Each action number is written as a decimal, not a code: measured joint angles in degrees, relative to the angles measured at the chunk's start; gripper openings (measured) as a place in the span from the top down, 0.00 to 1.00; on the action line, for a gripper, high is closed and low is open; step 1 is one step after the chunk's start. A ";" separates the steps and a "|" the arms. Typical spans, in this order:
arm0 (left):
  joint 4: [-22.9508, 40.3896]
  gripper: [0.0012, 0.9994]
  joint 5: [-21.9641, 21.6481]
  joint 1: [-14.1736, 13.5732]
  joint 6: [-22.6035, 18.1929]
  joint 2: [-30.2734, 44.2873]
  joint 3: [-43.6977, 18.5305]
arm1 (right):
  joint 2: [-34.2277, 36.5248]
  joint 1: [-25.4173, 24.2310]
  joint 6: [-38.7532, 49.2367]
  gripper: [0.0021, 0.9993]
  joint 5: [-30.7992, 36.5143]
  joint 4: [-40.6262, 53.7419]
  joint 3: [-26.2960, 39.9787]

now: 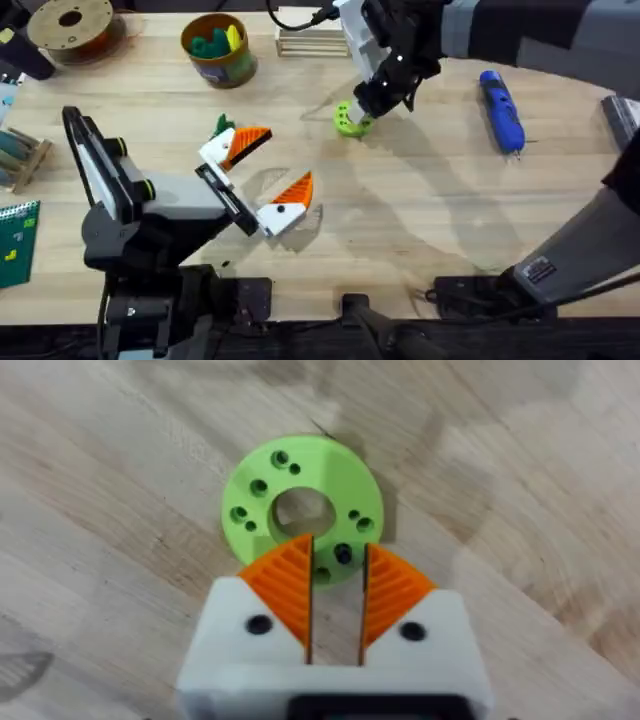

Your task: Pick up the gripper from the table and insert it into the empty holder that is missing its gripper. Then pick up a screw, insert it into the mounting hole, and use the screwdriver to tighten it. Finally, clean up the table by picking up the vegetable and placing it into the bucket.

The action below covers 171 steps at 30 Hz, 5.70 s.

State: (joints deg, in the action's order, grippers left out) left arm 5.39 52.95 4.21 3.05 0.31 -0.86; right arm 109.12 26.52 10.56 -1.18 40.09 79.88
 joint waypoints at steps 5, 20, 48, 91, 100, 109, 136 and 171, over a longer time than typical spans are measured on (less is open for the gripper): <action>0.00 0.00 0.00 0.00 0.00 0.01 0.00 | -0.37 0.11 0.10 0.92 -0.38 0.27 0.00; 0.00 0.00 0.00 0.00 0.00 0.00 0.00 | -0.41 0.12 0.16 1.00 -0.10 -0.04 0.00; 0.00 0.00 0.00 0.00 0.00 0.01 0.00 | -0.39 0.09 0.16 0.81 0.32 -0.71 -0.02; 0.00 0.00 0.00 0.00 0.00 0.01 0.00 | -1.14 1.16 0.16 1.00 4.87 8.03 2.70; 0.00 0.00 0.00 0.00 0.01 0.01 0.00 | -3.96 1.74 0.16 1.00 5.04 17.10 15.64; 0.00 0.00 0.00 0.00 0.00 0.01 0.00 | -4.17 4.14 0.16 1.00 5.02 20.26 23.58; 0.00 0.00 0.00 0.00 0.00 0.01 0.00 | -3.95 2.12 -1.15 0.68 5.00 14.80 10.12; 0.00 0.00 0.00 0.00 0.00 0.01 0.00 | 1.75 1.39 -1.16 0.83 3.33 3.17 2.86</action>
State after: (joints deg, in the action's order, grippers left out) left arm 5.39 52.95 4.21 3.05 0.32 -0.86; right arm 110.87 27.92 9.40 2.15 43.26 82.74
